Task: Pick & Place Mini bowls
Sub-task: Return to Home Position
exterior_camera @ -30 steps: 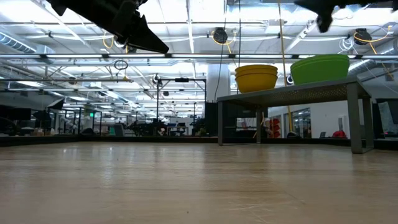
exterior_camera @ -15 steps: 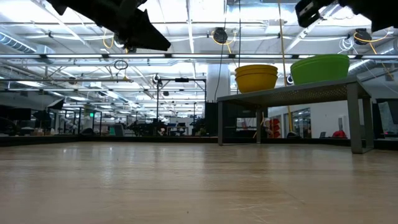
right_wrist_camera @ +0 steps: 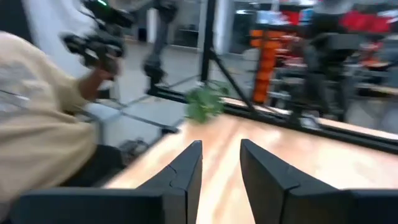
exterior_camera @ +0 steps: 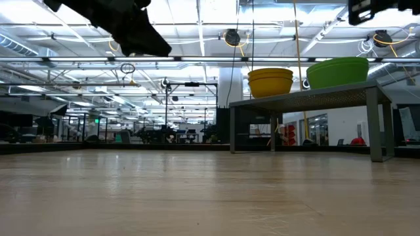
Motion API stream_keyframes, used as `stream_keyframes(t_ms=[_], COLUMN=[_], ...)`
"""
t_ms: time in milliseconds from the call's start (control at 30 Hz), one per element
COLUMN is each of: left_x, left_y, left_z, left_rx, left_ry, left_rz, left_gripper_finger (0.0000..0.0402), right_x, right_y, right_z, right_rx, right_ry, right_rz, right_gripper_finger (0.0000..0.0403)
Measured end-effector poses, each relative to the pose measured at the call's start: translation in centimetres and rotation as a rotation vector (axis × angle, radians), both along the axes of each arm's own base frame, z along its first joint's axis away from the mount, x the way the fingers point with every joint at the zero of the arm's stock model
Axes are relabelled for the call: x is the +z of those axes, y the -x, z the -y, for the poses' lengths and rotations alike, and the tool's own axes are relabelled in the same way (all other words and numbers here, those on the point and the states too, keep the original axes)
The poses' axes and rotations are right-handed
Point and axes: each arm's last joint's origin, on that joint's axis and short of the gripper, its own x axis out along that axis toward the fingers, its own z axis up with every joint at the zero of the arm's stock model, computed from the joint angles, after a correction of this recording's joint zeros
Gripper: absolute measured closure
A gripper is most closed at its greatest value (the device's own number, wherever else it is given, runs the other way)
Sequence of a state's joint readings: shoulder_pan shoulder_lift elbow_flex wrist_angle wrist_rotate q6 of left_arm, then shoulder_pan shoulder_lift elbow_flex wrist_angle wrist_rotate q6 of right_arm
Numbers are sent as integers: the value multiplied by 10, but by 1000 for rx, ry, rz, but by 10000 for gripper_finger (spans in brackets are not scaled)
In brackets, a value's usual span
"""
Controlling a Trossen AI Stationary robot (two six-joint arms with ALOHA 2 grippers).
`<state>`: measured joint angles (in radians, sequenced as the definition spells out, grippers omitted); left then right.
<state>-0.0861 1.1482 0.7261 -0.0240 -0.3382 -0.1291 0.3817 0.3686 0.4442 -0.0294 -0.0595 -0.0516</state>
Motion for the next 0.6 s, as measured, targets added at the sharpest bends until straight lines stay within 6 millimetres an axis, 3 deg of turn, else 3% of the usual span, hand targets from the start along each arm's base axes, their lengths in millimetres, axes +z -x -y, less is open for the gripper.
stream_keyframes(t_ms=[300, 600], left_x=[19, -14], left_y=[30, 75], left_z=[18, 18], left_rx=[-110, -136], left_ry=[-31, -11], left_rz=[124, 291], left_gripper_finger=[284, 284], right_x=[-22, -41], right_y=[20, 24], right_z=[10, 12], right_rx=[-58, -59], right_ry=[81, 88], right_rz=[77, 90], right_gripper_finger=[325, 327])
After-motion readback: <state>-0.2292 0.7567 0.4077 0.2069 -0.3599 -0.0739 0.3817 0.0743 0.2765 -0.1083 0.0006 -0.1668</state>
